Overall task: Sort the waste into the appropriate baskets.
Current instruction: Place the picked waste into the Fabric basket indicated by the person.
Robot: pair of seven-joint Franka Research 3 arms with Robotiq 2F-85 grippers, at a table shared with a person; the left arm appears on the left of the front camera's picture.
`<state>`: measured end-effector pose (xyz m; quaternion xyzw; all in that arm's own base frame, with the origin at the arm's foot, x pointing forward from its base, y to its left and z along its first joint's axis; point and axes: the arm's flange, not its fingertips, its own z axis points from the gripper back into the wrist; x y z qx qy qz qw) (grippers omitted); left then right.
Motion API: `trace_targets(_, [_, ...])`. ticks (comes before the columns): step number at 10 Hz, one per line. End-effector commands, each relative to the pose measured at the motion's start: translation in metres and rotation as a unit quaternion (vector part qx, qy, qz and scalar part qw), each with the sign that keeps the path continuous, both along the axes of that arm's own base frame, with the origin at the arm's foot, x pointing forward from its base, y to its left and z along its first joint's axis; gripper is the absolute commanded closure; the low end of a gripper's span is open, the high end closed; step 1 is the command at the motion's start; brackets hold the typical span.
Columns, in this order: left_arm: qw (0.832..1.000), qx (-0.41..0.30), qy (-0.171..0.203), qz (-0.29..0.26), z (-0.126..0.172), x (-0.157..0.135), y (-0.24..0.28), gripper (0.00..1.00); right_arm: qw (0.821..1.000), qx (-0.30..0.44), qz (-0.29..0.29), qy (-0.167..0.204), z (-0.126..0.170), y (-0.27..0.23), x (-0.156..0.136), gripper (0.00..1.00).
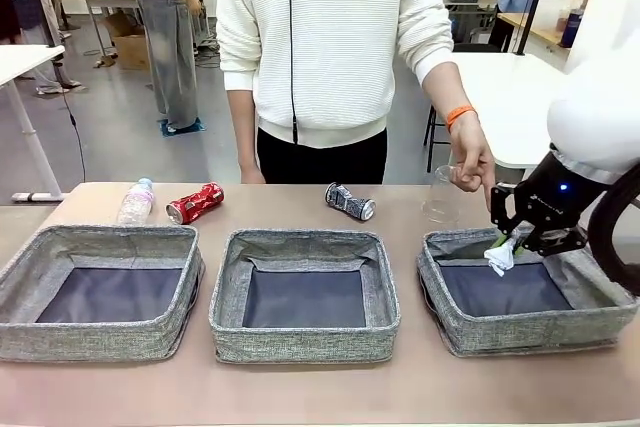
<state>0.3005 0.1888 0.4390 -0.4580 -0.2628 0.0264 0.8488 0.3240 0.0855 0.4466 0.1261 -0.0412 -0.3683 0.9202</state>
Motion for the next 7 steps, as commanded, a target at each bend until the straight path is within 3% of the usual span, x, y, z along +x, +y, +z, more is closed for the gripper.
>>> trace_targets(1, [1.0, -0.005, -0.013, -0.002, -0.0002, 0.0003, -0.0008, 0.0, 1.0, -0.003, -0.003, -0.023, -0.0055, 0.0065, -0.0161, 0.04])
trace_targets(2, [1.0, -0.005, -0.013, -0.002, -0.0002, 0.0003, -0.0008, 0.0, 1.0, -0.005, -0.002, -0.023, -0.0036, 0.0077, -0.0155, 0.0])
trace_targets(7, [1.0, -0.005, -0.013, -0.002, -0.0002, 0.0003, -0.0008, 0.0, 0.999, 0.004, 0.001, -0.032, 0.0013, 0.0102, -0.0161, 0.0])
